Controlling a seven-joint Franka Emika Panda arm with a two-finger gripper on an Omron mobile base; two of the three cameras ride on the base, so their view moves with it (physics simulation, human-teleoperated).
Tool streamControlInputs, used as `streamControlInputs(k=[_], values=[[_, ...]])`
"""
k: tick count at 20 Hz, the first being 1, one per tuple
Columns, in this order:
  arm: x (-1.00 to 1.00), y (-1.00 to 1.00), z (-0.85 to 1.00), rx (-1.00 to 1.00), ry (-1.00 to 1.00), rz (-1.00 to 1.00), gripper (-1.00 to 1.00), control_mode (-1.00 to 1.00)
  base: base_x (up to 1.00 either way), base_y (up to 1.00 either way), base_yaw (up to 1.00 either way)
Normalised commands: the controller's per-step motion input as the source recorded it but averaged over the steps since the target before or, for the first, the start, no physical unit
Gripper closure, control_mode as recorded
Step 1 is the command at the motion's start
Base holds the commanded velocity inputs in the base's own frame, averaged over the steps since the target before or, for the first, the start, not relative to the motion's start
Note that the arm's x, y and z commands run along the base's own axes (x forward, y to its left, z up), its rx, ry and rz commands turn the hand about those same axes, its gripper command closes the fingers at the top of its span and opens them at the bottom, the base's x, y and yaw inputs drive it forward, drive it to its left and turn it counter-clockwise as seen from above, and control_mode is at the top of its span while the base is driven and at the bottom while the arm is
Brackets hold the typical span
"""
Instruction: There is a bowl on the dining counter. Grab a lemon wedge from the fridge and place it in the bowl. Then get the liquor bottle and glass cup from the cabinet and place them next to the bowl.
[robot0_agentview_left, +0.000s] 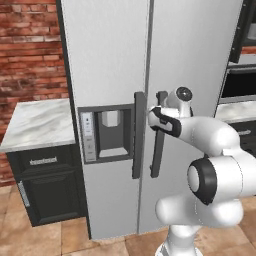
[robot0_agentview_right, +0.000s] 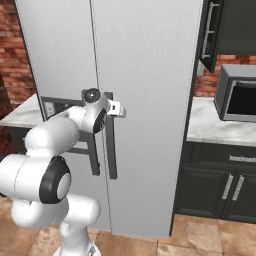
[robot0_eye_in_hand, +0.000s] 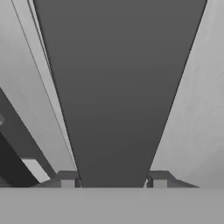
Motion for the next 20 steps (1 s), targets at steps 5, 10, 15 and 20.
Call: streamControlInputs(k=[5, 10, 15, 20], values=[[-1.0, -0.18, -0.01, 0.0, -0.05, -0.05, 1.0, -1.0, 0.0, 0.0, 0.0], [-1.0, -0.33, 0.08, 0.01, -0.03, -0.07, 1.0, -1.0, 0.0, 0.0, 0.0], [-1.0, -0.27, 0.24, 0.02, 0.0, -0.11, 1.0, -1.0, 0.0, 0.0, 0.0], [-0.84, -0.14, 0.1, 0.03, 0.04, -0.16, -1.0, -1.0, 0.0, 0.0, 0.0]])
